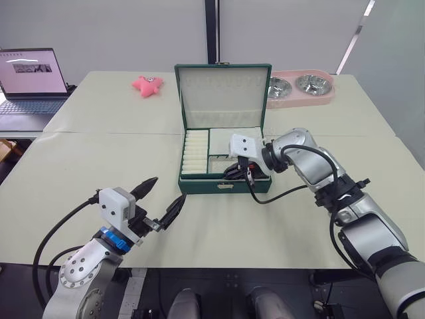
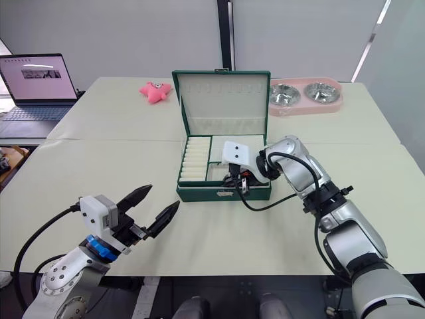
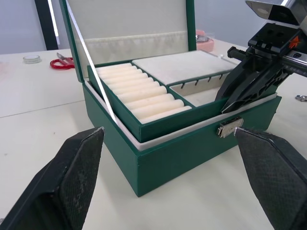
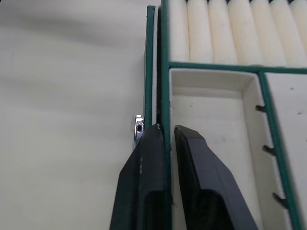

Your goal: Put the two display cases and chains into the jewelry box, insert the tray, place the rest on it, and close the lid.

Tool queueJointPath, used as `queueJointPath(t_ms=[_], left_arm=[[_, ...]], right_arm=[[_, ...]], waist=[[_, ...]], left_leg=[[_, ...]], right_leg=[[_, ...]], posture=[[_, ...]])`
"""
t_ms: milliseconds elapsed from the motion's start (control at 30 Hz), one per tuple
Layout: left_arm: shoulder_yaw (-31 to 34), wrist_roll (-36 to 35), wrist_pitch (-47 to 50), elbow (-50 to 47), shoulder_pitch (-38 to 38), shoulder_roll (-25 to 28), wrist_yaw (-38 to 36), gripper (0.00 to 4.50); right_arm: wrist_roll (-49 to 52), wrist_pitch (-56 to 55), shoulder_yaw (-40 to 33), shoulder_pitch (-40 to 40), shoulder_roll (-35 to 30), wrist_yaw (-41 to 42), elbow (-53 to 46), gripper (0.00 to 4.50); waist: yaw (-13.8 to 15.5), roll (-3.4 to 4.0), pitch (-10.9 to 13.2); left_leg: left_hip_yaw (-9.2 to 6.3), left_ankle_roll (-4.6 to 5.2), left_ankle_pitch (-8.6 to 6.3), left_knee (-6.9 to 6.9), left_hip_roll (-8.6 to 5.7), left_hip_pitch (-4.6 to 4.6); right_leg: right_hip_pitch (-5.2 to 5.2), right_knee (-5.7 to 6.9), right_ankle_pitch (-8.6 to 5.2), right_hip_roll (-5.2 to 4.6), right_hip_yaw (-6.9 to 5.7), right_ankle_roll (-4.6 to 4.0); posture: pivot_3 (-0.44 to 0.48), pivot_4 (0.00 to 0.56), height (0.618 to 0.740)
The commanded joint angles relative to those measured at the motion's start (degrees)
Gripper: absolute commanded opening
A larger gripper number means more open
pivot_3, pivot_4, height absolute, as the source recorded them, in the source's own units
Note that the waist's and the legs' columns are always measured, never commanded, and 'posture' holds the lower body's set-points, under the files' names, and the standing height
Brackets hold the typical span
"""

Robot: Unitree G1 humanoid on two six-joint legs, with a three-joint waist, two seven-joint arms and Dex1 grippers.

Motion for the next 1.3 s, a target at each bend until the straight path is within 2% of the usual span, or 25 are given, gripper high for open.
queueJointPath(t_ms=[33,267,367,433,467,533,667,967,1033,1300], left_arm=[[0.08,-0.3,-0.38,-1.15,-0.48,0.24,0.44,4.5],[0.02,-0.27,-0.43,-1.17,-0.58,0.26,0.63,4.5],[0.06,-0.46,-0.34,-1.15,-0.91,0.38,0.76,4.5],[0.02,-0.57,-0.25,-1.05,-1.09,0.45,0.74,4.5],[-0.11,-0.61,-0.17,-0.95,-1.26,0.5,0.65,4.5],[-0.36,-0.7,0.03,-0.73,-1.74,0.58,0.5,4.5],[-0.81,-0.68,0.32,0.26,-3.31,0.69,0.18,4.5],[-1.68,-0.39,0.23,3.11,-7.0,0.81,-0.88,4.5],[-1.74,-0.32,0.09,3.67,-7.47,0.81,-1.15,4.5],[-1.62,-0.15,-0.15,4.33,-7.87,0.76,-2.0,4.5]], right_arm=[[0.49,-1.18,-1.29,-0.97,0.28,0.88,-0.46,1.47],[3.19,-0.7,-5.94,-2.21,0.25,0.23,-0.98,3.35],[5.59,-0.43,-10.36,-1.77,0.14,-1.74,-0.41,4.39],[7.09,-1.71,-13.13,-0.94,0.03,-2.8,0.4,4.45],[7.98,-1.49,-14.54,-0.57,0.15,-3.38,0.78,4.36],[9.2,-1.84,-17.18,0.0,0.71,-5.36,2.03,3.86],[9.96,-3.34,-20.99,0.99,2.6,-11.07,5.7,2.45],[6.26,-8.23,-18.92,2.47,5.13,-16.34,14.47,0.24],[5.06,-8.94,-18.17,2.98,5.34,-16.81,15.94,0.09],[2.78,-9.72,-16.07,5.05,5.73,-17.22,17.09,0.09]], waist=[[0.0,0.0,0.0],[0.01,0.0,0.0],[0.01,0.0,0.0],[0.01,0.0,0.0],[0.01,0.0,0.0],[0.01,0.0,0.0],[-0.09,0.0,0.0],[-0.06,0.0,0.0],[-0.09,0.0,0.0],[-0.18,0.0,0.0]], left_leg=[[0.0,0.0,0.0,0.0,0.0,0.0],[0.0,0.0,0.0,0.0,-0.01,-0.01],[0.0,0.0,0.0,0.0,-0.01,-0.01],[0.0,0.0,0.0,0.0,-0.01,-0.02],[0.0,0.0,0.0,0.0,-0.01,-0.02],[0.01,0.0,0.0,-0.01,-0.01,-0.01],[0.05,0.0,0.0,-0.01,-0.01,-0.01],[0.07,0.0,0.0,-0.01,-0.01,-0.01],[0.08,0.0,0.0,-0.01,-0.01,-0.01],[0.08,-0.01,0.0,-0.02,0.01,0.02]], right_leg=[[0.0,0.0,0.0,0.0,0.0,0.0],[0.0,0.0,0.0,0.0,0.0,0.0],[0.0,0.0,0.0,0.0,0.0,0.0],[0.01,-0.01,0.0,0.0,0.0,0.0],[0.0,-0.01,0.0,0.0,0.0,0.0],[0.01,-0.01,0.0,0.0,0.01,0.0],[0.0,0.0,0.0,0.0,0.03,0.0],[-0.01,0.0,0.0,0.01,0.04,0.0],[-0.01,0.0,0.0,0.01,0.05,0.0],[0.01,0.01,0.0,0.01,0.04,0.0]], posture=[[0.0,0.15,0.74],[0.0,0.15,0.74],[0.0,0.15,0.74],[0.0,0.15,0.74],[0.0,0.15,0.74],[0.0,0.15,0.74],[0.0,0.15,0.74],[0.0,0.15,0.74],[0.0,0.15,0.74],[0.0,0.15,0.74]])
